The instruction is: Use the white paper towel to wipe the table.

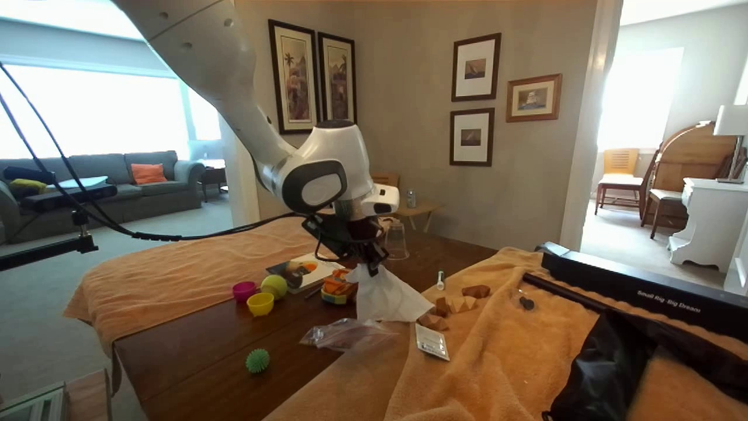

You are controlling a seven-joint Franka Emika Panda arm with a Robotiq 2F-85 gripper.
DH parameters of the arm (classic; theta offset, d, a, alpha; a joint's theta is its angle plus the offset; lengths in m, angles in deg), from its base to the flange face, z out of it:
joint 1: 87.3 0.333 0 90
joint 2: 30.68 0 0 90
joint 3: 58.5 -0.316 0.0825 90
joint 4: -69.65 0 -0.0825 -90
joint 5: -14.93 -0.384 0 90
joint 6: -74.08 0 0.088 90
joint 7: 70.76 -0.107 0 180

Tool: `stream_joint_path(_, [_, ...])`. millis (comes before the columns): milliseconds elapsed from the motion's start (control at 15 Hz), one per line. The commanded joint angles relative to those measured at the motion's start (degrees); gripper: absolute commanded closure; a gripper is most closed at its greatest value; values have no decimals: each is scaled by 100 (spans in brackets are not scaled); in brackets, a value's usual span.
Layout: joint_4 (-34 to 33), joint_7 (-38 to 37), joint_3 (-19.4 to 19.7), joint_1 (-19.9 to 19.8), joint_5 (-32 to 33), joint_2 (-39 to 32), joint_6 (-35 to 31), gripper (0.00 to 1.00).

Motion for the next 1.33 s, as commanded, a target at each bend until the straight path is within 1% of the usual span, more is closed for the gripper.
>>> stream_joint_path(0, [-123, 26, -41, -24, -3, -109, 83, 99])
stream_joint_path(133, [-312, 43, -65, -52, -7, -278, 205, 99])
stream_joint_path(333, [-395, 55, -77, -70, -9, -344, 227, 99])
stream_joint_path(400, [-510, -115, 88, 74, 169, -530, 58, 100])
stream_joint_path(467, [-644, -142, 105, 103, 187, -690, -9, 100])
stream_joint_path(600, [-880, -375, 288, 279, 322, -934, 109, 100])
stream_joint_path(933, [-1739, -702, 484, 581, 448, -1606, 415, 100])
stream_joint_path(1267, [-2796, -1017, 681, 817, 551, -2356, 1055, 100])
